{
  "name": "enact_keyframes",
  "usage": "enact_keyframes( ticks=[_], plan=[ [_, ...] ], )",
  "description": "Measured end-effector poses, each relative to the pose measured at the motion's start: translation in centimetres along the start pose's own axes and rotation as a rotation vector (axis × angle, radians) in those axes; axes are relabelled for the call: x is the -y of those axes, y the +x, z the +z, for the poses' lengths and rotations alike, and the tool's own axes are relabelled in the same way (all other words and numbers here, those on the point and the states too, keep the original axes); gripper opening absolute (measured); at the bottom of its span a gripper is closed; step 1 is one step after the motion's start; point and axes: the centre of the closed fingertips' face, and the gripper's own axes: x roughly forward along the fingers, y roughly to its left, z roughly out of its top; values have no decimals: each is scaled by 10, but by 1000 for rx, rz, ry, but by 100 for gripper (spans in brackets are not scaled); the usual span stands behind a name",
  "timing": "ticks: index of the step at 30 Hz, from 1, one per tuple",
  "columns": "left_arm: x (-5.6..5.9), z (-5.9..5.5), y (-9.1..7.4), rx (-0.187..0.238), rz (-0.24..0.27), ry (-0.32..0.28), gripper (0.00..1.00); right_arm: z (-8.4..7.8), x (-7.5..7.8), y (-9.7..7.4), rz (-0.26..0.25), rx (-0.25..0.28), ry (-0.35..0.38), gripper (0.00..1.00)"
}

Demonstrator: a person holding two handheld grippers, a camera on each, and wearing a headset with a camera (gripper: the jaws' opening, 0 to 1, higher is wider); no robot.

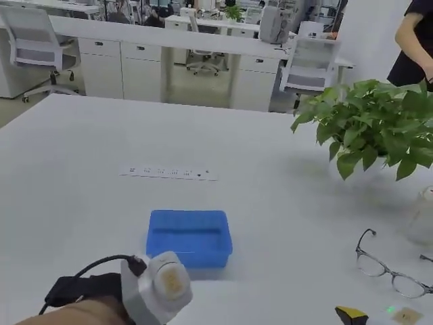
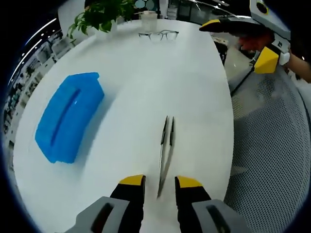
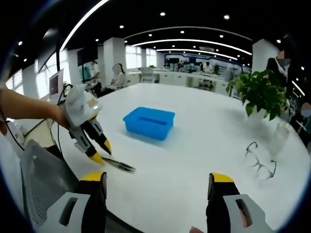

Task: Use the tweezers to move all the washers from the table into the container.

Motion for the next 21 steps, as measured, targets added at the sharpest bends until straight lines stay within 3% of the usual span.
enact_keyframes(
  ticks=[3, 7, 9, 10, 11, 13, 14, 15, 17, 19, 21],
  plan=[
    [-1, -2, -13, 39, 13, -94, 33, 0, 1, 0, 9, 6, 32, 86],
    [-3, 3, -39, 173, 75, -220, 49, -2, 1, 1, 9, -3, 36, 91],
    [-2, 2, -55, 256, 116, -296, 62, -3, 0, 1, 7, -9, 30, 94],
    [-4, -1, -63, 291, 163, -321, 69, -3, 0, 1, 3, -10, 24, 94],
    [-4, -4, -69, 307, 191, -333, 78, -3, 0, 1, -1, -8, 18, 95],
    [-3, -10, -79, 338, 240, -365, 86, -3, 1, 1, -6, -10, 14, 96],
    [1, -16, -83, 347, 251, -403, 88, -4, 1, 1, -7, -12, 14, 97],
    [4, -19, -85, 352, 252, -403, 90, -4, 1, 2, -8, -11, 14, 97],
    [7, -27, -91, 353, 301, -415, 94, -3, 2, 1, -13, -7, 11, 98],
    [8, -33, -99, 362, 366, -422, 98, -3, 2, 1, -14, -9, 11, 99],
    [6, -39, -109, 402, 441, -453, 99, -3, 4, 1, -19, -6, 21, 99]
  ],
)
